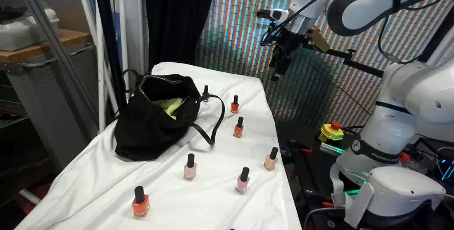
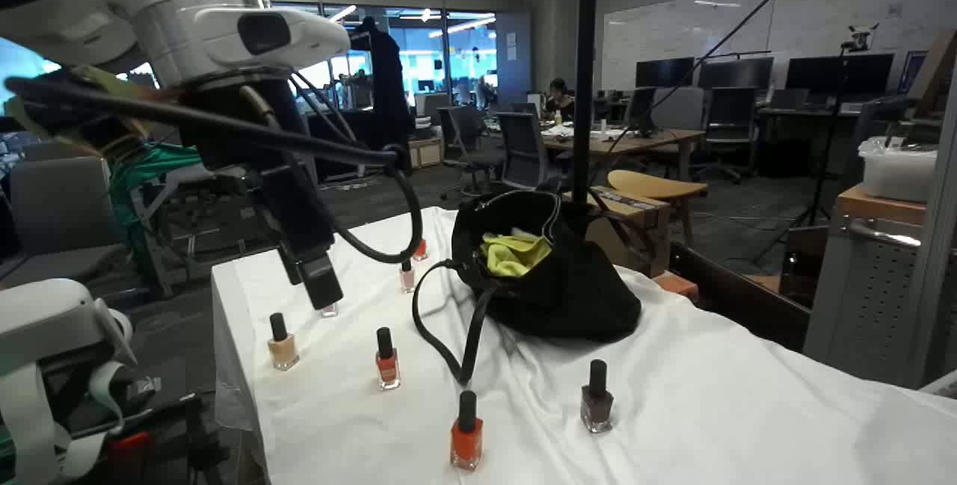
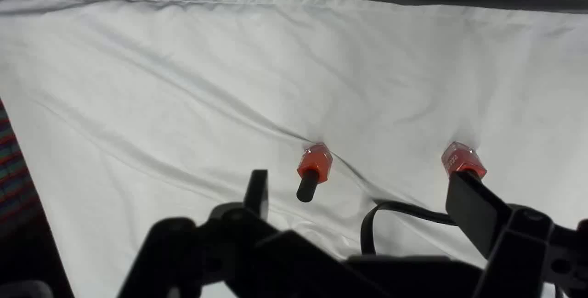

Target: Pick up the nail polish and put them in the bag

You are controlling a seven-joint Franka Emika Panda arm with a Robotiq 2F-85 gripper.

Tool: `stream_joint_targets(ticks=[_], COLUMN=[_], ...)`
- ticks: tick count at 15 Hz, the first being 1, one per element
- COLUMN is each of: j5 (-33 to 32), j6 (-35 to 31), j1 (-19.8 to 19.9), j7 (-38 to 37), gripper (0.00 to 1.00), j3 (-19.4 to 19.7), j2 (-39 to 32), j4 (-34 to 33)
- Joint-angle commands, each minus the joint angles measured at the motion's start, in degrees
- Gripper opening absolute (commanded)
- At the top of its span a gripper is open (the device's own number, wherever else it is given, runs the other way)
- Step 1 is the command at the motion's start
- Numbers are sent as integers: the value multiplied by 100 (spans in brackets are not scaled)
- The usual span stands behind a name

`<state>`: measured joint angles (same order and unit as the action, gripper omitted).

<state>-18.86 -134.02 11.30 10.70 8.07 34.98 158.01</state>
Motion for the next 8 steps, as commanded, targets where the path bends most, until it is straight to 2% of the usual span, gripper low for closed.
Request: stream_joint_targets(ticks=[1, 5, 8], j5=[11, -14, -14], j6=[21, -6, -101], j1=[1, 10, -46], j7=[6, 8, 103], gripper=[100, 100, 100], j3=[-7, -10, 17], j2=[6, -31, -371], j4=[-11, -30, -275])
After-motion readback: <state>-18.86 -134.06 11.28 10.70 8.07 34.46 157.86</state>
